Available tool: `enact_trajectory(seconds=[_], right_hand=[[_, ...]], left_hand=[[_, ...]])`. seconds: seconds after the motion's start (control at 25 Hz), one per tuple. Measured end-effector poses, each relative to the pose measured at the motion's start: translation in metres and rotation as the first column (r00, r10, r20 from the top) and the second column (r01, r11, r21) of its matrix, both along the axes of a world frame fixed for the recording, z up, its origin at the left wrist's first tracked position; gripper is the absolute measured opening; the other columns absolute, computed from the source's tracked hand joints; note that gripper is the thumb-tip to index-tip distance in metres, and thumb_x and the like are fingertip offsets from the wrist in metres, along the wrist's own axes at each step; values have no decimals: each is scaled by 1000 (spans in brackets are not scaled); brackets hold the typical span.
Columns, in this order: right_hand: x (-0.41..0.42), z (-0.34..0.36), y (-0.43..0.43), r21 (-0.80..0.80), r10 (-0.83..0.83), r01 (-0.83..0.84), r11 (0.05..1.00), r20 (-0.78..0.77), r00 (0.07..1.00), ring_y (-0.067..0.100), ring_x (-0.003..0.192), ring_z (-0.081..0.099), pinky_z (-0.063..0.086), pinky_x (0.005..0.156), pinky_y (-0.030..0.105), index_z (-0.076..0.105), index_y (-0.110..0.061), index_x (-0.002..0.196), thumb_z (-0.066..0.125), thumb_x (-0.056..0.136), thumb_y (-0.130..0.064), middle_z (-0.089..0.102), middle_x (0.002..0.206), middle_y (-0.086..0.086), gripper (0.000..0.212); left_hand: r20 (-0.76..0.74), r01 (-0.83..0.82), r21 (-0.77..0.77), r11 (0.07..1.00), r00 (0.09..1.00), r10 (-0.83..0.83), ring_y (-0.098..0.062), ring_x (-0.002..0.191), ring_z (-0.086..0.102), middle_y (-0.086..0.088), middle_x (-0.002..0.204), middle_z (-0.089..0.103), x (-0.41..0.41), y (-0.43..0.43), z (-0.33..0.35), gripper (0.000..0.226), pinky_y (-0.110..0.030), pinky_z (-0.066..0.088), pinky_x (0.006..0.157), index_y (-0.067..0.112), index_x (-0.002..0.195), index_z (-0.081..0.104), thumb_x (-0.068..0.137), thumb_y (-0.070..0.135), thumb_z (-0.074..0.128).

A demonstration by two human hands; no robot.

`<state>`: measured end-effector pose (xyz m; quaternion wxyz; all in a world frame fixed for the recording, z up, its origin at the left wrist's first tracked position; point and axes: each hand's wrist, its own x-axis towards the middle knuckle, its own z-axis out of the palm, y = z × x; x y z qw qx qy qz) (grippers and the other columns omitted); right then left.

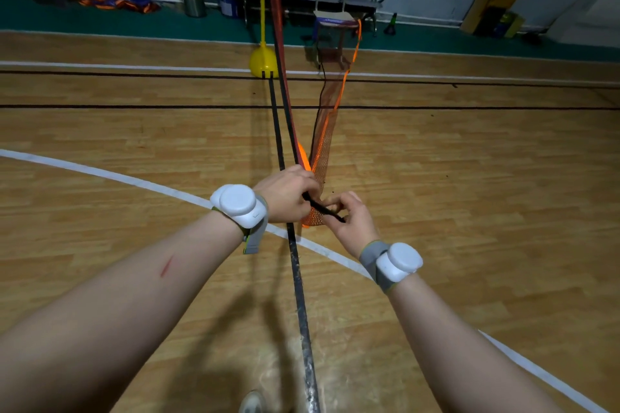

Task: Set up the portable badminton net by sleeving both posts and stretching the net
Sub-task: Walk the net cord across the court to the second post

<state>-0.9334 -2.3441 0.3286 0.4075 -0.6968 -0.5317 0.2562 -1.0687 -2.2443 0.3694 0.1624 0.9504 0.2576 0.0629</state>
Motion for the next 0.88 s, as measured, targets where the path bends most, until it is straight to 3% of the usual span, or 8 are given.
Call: enact_trajectory(seconds=[0.12, 0.24, 0.32, 0.44, 0.64, 0.76, 0.8, 0.88], right_hand=[[8, -3, 5, -41, 9, -9, 999, 9, 1000, 5, 74, 45, 37, 73, 13, 58, -12, 81, 66, 79, -1, 47, 86, 1, 14], [13, -7, 10, -88, 72, -73, 993, -17, 997, 4, 73, 46, 35, 64, 9, 54, -22, 74, 68, 80, -9, 51, 76, -8, 20], [16, -12, 10, -114, 85, -89, 989, -41, 996, 5, 74, 51, 39, 71, 9, 50, -28, 70, 68, 80, -10, 53, 74, -14, 28], [24, -21, 4, -154, 85, -92, 984, -51, 995, 15, 84, 53, 42, 80, 26, 50, -26, 69, 68, 80, -8, 55, 77, -8, 28], [35, -20, -16, -147, 107, -112, 983, -37, 994, 14, 78, 52, 41, 75, 29, 53, -13, 81, 62, 85, -12, 56, 79, 2, 10], [35, -14, -34, -145, 112, -120, 982, -62, 992, -5, 66, 51, 41, 65, 14, 64, -16, 95, 58, 89, -17, 57, 71, -12, 9], [35, -11, -41, -136, 110, -119, 983, -73, 991, -8, 73, 55, 43, 69, 11, 67, -18, 101, 58, 89, -19, 62, 77, -15, 15], [33, -5, -53, -125, 110, -122, 985, -100, 989, 1, 95, 61, 47, 86, 18, 69, -18, 108, 58, 89, -21, 69, 98, -9, 22]], left_hand=[[53, -19, -23, 1000, 998, 21, -14, 91, 42, 8, 84, 46, 0, -5, 8, 10, -27, 39, 76, 15, 86, 60, 78, 14, 54], [61, -59, -7, 998, 996, 59, -12, 87, 40, 7, 82, 48, -1, -6, 13, 6, -25, 36, 73, 13, 83, 58, 78, 14, 54], [81, -98, -18, 995, 992, 99, -11, 87, 41, 6, 82, 49, -3, -5, 16, 5, -23, 34, 73, 12, 81, 58, 77, 13, 55], [101, -133, -27, 991, 986, 135, -10, 87, 40, 5, 83, 52, -8, -3, 16, 5, -19, 29, 71, 11, 80, 59, 77, 12, 55], [63, -172, -23, 985, 983, 173, -14, 89, 43, 4, 84, 51, -8, -4, 14, 3, -24, 34, 75, 13, 80, 56, 78, 13, 55], [1, -201, -25, 979, 980, 201, -19, 94, 46, -2, 89, 55, -5, -4, 9, 8, -27, 38, 78, 10, 84, 58, 79, 13, 53], [-22, -202, -18, 979, 979, 202, -20, 96, 47, -3, 92, 56, -3, -6, 8, 10, -29, 39, 79, 9, 86, 59, 79, 12, 52], [-54, -205, -6, 979, 977, 204, -21, 100, 47, -4, 95, 56, 3, -10, 5, 13, -30, 40, 82, 9, 89, 59, 79, 11, 51]])
